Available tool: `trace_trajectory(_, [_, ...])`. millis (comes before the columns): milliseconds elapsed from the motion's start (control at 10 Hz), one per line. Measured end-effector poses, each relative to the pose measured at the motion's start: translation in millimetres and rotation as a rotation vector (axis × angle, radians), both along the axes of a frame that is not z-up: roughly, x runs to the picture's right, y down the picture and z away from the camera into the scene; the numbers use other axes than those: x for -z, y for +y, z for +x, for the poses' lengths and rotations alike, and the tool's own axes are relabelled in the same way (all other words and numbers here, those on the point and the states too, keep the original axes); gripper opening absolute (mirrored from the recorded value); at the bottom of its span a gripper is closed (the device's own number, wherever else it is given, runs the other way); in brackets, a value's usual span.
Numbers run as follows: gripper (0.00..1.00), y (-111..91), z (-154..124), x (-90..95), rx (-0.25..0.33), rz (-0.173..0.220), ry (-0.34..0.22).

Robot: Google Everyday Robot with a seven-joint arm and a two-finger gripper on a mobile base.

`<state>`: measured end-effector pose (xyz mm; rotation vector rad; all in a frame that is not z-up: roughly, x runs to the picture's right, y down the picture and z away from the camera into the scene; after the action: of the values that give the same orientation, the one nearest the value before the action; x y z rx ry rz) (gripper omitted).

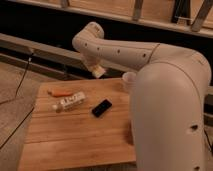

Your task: Place the white sponge in the ceramic cup

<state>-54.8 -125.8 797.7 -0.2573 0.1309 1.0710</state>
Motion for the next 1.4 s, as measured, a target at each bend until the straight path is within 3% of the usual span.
trace_trajectory(600, [0.00, -21, 37, -45.5, -0.105, -0.027, 0.055])
trace_trajectory(1400, [0.00, -23, 87, -76.9, -0.246, -0.030, 0.117])
